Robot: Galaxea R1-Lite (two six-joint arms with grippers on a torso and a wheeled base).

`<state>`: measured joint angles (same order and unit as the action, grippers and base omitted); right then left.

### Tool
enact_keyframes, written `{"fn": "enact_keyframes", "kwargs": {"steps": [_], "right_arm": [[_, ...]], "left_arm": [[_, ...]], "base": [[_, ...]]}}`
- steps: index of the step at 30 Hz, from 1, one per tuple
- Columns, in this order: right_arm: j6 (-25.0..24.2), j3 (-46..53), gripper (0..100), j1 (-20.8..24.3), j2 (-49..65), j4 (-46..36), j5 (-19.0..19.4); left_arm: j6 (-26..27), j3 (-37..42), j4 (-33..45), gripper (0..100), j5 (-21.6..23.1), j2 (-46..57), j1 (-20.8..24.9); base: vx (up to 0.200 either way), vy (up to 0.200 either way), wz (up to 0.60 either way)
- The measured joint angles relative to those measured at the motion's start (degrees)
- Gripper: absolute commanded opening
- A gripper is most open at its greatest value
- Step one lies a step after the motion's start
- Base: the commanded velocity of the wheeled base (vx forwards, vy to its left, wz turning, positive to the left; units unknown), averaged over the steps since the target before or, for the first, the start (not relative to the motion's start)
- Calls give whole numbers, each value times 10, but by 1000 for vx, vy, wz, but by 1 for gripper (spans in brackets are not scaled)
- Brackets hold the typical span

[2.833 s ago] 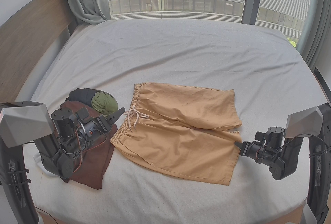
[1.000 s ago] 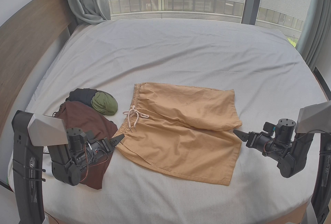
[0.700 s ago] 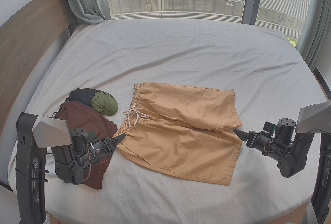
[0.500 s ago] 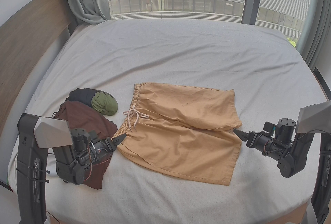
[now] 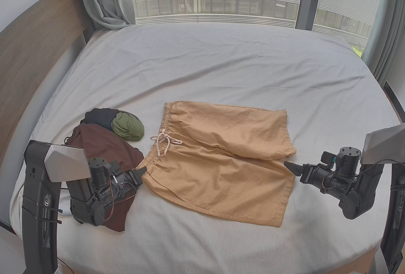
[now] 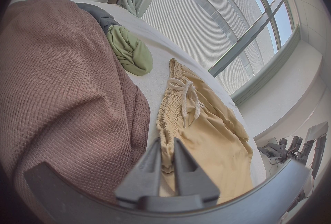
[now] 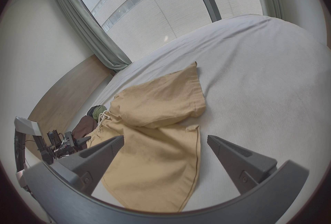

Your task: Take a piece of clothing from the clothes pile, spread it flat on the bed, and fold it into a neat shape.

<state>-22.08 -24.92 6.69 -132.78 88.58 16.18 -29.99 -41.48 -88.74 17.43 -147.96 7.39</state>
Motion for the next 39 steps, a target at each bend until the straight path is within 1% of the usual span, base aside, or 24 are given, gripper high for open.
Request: {"fn": "enact_keyframes", "kwargs": {"steps": [5, 12, 19, 28, 32, 39], "right_arm": [[0, 23, 100, 9, 0, 0, 6], [4, 94, 100, 28, -3, 0, 15], [5, 146, 100, 52, -43, 0, 25], [0, 154, 100, 91, -88, 1, 29], [-4, 151, 100, 99, -96, 1, 29], [-31, 137, 100, 114, -108, 1, 29]], "left_arm": [[0, 1, -1, 0, 0, -1, 0], [3, 10, -2, 0, 0, -1, -1], [5, 19, -2, 0, -8, 2, 0], [6, 20, -2, 0, -12, 6, 1], [6, 20, -2, 0, -12, 6, 1], [6, 20, -2, 0, -12, 7, 1]], "base": [[0, 0, 0], [0, 0, 0], [0, 0, 0], [0, 0, 0], [0, 0, 0], [0, 0, 0]]}}
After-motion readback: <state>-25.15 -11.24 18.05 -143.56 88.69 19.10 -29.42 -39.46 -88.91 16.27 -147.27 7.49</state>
